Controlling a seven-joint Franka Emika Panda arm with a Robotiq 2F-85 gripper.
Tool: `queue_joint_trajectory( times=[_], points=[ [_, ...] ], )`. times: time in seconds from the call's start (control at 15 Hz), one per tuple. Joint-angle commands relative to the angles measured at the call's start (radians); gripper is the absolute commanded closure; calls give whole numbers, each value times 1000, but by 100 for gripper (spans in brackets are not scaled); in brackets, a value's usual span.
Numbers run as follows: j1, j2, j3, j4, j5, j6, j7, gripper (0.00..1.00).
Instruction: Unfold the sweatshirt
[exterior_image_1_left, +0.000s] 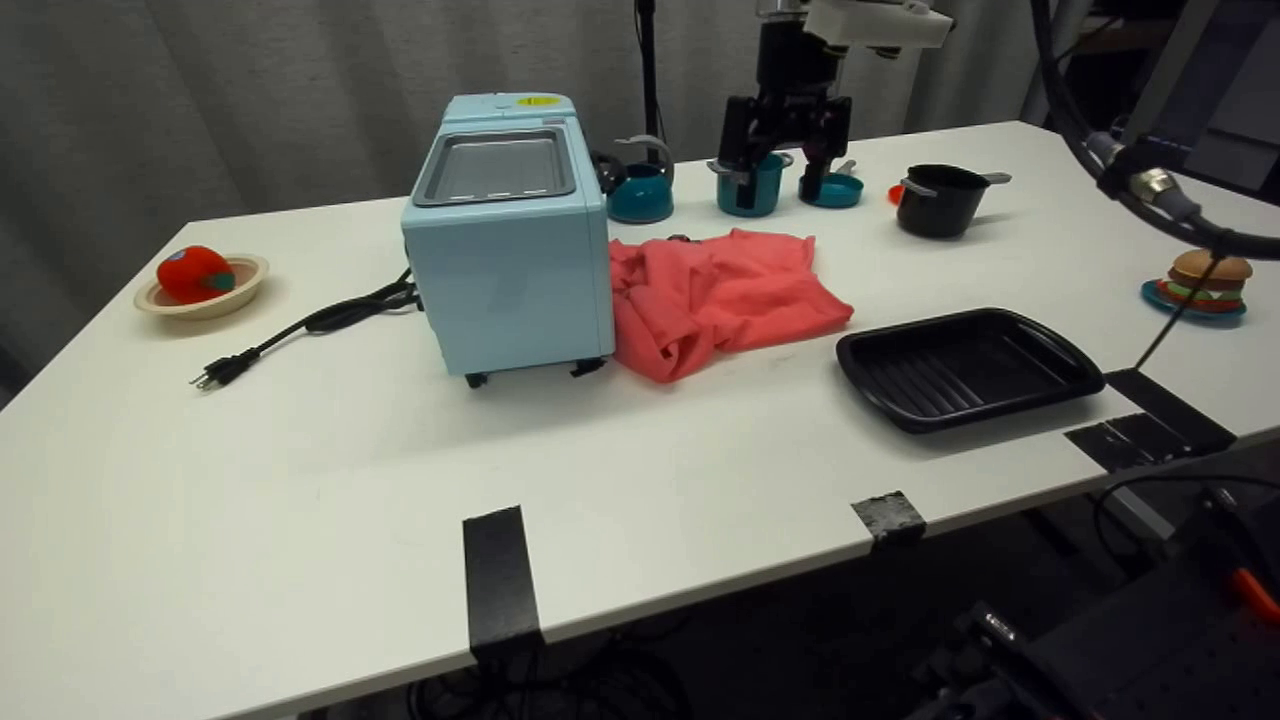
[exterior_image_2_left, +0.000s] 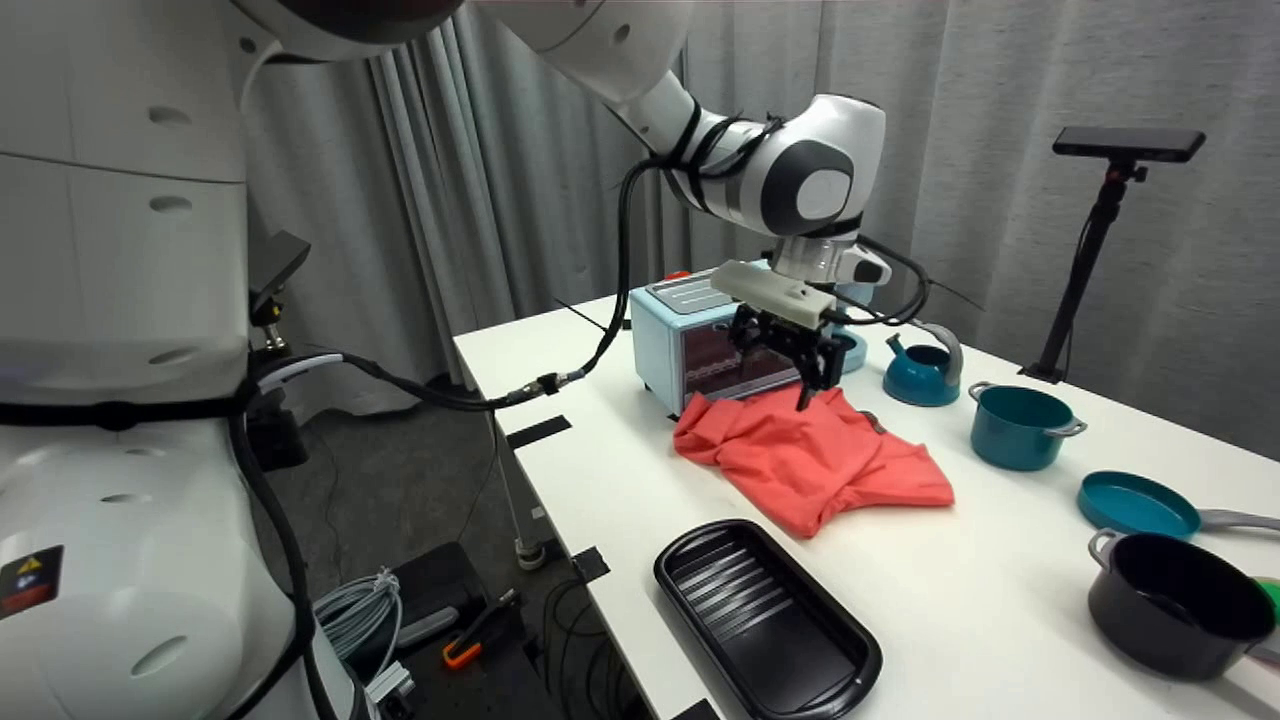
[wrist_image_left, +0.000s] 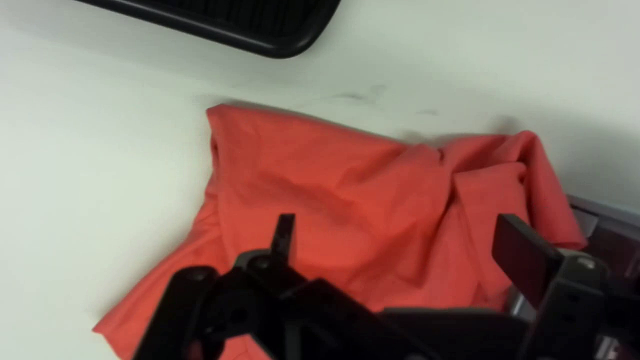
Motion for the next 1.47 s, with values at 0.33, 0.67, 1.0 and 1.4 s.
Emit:
queue_joint_trajectory(
  times=[0.33, 0.67, 1.0, 1.4],
  points=[
    [2, 234, -71, 50, -57, 371, 178, 0],
    [6, 351, -91, 151, -62, 441, 241, 0],
    [3, 414, -81, 224, -44, 428, 267, 24],
    [17, 445, -78, 283, -52, 422, 272, 70]
  ],
)
